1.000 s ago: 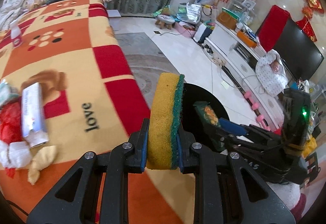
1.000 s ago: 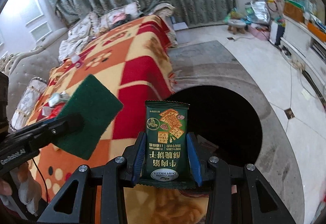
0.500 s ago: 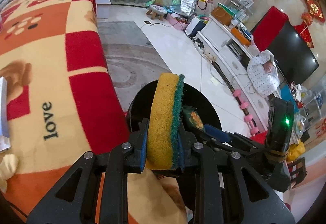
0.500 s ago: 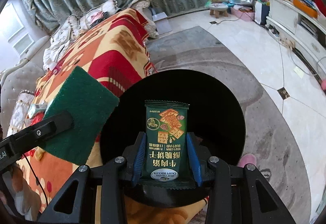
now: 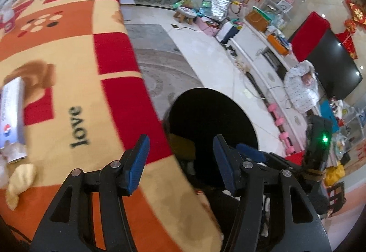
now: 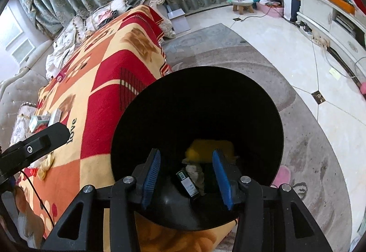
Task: Collect trash
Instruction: 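Open both tools to drop the sponge and snack packet into the bin, then move both tools back to the trash pile on the blanket, then grasp the white foam block with the left tool while the right tool grasps the white plastic bag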
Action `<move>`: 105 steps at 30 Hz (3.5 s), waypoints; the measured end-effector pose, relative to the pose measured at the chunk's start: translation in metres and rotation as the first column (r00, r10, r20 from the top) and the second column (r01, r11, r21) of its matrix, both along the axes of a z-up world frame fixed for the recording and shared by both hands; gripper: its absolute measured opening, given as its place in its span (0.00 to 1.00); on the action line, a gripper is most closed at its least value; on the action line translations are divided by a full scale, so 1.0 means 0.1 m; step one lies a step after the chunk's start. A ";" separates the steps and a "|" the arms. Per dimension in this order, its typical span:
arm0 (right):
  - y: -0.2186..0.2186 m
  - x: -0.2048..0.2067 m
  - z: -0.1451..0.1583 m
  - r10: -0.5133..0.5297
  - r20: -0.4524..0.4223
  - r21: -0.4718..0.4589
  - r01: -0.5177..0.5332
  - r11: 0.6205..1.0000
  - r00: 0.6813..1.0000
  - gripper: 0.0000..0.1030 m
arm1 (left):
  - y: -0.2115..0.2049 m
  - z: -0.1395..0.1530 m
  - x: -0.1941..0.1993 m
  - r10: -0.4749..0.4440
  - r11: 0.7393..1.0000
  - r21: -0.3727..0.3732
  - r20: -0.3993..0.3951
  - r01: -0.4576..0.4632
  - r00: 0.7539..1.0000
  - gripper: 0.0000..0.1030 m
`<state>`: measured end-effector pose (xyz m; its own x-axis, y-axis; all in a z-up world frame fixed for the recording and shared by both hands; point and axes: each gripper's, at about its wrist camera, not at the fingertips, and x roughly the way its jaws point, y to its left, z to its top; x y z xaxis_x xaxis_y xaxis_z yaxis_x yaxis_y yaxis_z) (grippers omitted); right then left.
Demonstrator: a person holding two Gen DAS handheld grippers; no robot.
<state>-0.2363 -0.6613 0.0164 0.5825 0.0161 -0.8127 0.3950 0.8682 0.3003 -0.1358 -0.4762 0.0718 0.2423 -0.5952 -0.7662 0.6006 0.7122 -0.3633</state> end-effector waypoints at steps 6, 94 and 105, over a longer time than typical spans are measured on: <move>0.18 0.03 0.14 0.031 0.018 -0.016 -0.031 0.999 0.999 0.44 | 0.27 0.06 -0.03 0.049 0.998 0.038 0.047 -0.051 0.998 0.55; 2.51 0.77 0.46 0.600 0.142 -0.013 -0.604 0.797 0.788 0.34 | 3.40 0.00 0.20 0.197 0.971 0.111 0.127 -0.211 0.972 0.56; 2.51 0.76 0.45 0.596 0.121 -0.012 -0.600 0.800 0.793 0.34 | 3.00 -0.25 0.30 -0.124 0.951 0.306 0.213 0.054 0.969 0.58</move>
